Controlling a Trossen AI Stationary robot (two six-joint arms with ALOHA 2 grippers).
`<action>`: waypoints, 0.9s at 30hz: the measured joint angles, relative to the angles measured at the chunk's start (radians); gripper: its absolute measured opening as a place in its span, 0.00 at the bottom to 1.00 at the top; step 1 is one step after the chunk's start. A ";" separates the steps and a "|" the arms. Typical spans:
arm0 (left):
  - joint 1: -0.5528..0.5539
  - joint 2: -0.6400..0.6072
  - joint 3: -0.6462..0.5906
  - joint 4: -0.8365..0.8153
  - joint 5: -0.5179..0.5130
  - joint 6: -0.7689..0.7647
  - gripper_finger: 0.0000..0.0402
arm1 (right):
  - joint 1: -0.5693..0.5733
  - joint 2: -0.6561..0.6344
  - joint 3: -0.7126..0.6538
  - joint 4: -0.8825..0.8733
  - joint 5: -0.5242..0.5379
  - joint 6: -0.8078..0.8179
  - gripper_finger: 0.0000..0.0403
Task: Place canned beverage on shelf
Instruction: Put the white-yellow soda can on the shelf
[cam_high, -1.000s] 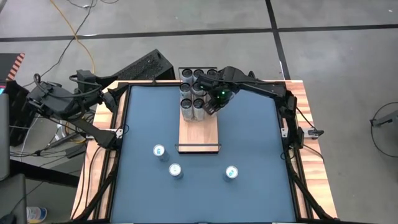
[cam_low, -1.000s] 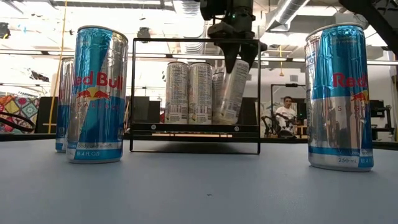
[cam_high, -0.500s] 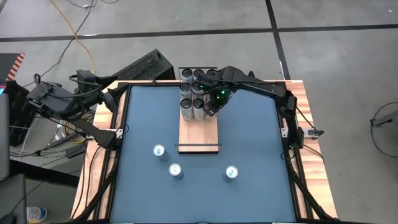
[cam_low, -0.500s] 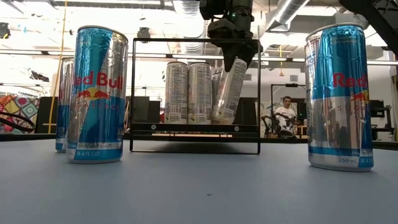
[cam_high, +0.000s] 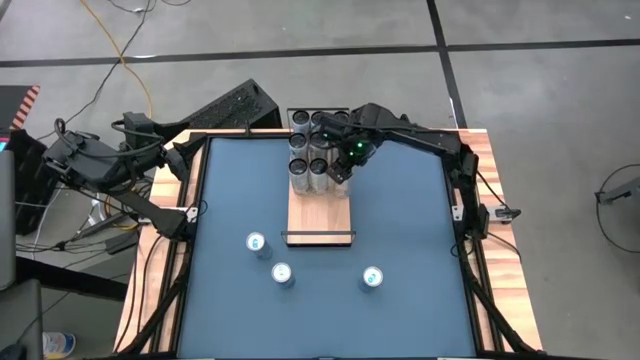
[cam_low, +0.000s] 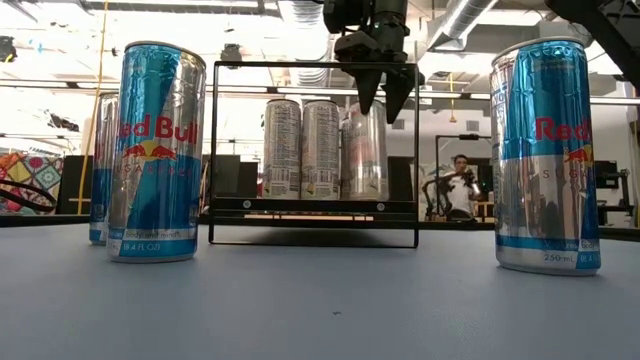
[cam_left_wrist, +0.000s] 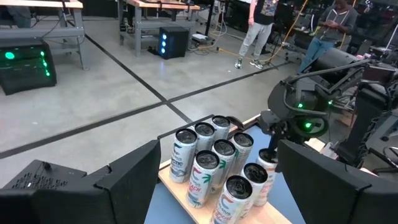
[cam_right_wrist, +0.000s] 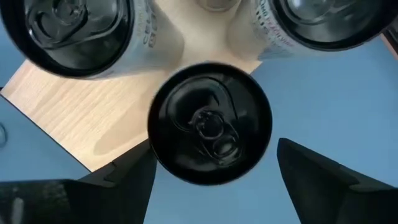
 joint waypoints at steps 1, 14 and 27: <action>0.000 0.000 0.000 0.000 0.000 0.001 0.77 | 0.000 0.000 0.000 0.000 0.000 0.000 0.78; 0.000 0.000 0.000 -0.001 0.000 0.010 0.77 | 0.007 -0.018 0.000 0.003 0.000 0.000 0.78; 0.000 0.000 0.000 -0.006 -0.018 0.009 0.77 | 0.017 -0.018 0.085 -0.002 0.001 -0.053 0.78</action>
